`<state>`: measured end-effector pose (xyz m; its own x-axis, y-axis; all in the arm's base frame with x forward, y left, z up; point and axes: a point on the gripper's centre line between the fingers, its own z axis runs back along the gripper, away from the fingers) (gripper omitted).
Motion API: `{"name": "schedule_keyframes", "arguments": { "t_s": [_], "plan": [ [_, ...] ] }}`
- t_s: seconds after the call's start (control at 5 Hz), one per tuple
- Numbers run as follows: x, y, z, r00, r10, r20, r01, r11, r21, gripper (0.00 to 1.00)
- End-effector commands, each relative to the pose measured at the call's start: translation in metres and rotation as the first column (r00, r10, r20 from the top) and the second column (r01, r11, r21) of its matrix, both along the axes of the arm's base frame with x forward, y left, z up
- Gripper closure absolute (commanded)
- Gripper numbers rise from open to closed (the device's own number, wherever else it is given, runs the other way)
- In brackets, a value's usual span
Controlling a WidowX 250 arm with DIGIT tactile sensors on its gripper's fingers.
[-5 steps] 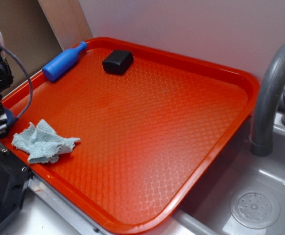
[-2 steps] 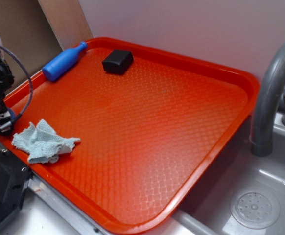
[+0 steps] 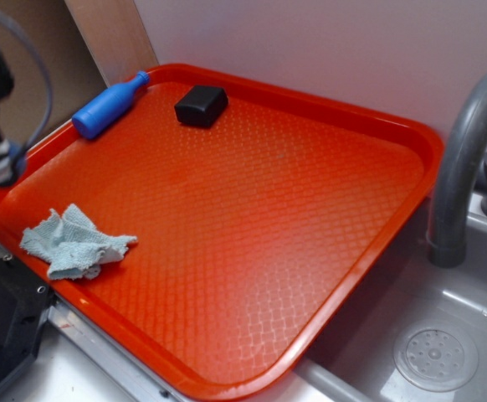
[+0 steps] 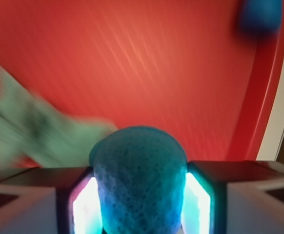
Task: Grab the blue ball.
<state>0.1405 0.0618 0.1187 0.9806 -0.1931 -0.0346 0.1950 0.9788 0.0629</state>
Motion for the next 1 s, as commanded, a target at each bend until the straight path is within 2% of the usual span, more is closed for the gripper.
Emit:
{"name": "schedule_keyframes", "arguments": {
  "t_s": [0.0,0.2,0.4,0.8],
  "plan": [
    [0.043,-0.059,0.096,0.94,0.234,0.25,-0.21,0.97,-0.12,1.0],
    [0.055,-0.07,0.104,0.884,0.36,0.297,-0.321,0.931,-0.172,1.0],
    [0.076,-0.07,0.093,0.885,0.373,0.279,-0.344,0.927,-0.148,1.0],
    [0.091,-0.076,0.077,0.914,0.392,0.101,-0.38,0.917,-0.126,1.0]
  ]
}}
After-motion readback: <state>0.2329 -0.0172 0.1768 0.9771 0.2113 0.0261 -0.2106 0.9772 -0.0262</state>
